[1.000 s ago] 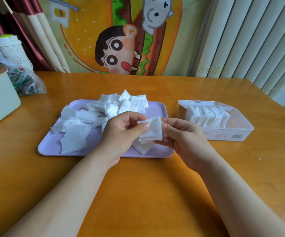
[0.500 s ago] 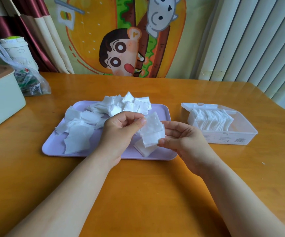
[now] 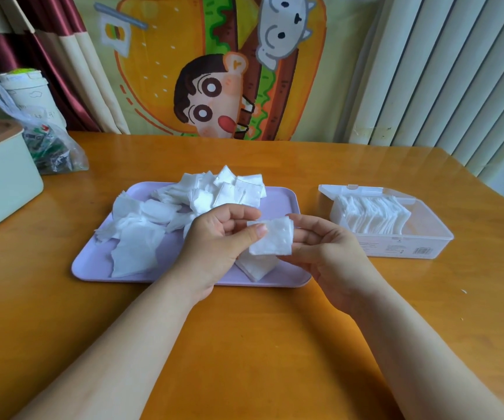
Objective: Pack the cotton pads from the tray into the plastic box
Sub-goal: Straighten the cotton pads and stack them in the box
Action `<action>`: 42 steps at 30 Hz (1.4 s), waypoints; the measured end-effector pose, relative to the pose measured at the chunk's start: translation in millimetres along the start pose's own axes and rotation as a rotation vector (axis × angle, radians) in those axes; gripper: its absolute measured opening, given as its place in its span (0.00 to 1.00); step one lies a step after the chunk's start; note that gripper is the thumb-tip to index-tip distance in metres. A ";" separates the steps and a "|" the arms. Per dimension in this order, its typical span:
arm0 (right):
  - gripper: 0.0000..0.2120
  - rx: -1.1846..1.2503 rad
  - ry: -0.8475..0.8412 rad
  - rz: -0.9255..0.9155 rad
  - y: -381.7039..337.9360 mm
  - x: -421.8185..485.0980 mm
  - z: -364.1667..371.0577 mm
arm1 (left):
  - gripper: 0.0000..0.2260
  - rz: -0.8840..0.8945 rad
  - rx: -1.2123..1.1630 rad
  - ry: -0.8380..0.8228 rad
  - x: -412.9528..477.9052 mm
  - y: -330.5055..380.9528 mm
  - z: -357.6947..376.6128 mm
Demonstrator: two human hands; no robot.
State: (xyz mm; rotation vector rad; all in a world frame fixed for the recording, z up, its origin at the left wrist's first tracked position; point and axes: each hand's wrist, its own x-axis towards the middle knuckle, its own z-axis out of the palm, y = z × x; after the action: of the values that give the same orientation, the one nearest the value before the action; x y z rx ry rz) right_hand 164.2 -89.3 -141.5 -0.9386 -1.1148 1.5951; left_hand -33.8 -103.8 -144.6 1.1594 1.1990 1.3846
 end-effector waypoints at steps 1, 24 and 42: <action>0.23 0.012 -0.007 0.001 0.5 -0.2 0.5 | 0.10 0.003 0.001 -0.004 -0.1 -0.1 0.2; 0.14 -0.503 0.349 -0.226 9.9 3.8 1.8 | 0.15 0.029 1.104 -0.070 -3.1 -8.3 -8.3; 0.10 -0.353 0.172 -0.166 3.7 4.1 -4.2 | 0.19 -0.031 0.006 -0.259 -6.8 13.6 -0.4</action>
State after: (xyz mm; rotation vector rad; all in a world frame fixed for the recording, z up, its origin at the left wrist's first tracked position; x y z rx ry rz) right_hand 166.1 -84.9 -146.6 -1.1566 -1.3389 1.1807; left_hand -34.2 -111.8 -131.7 1.2756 1.0326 1.1676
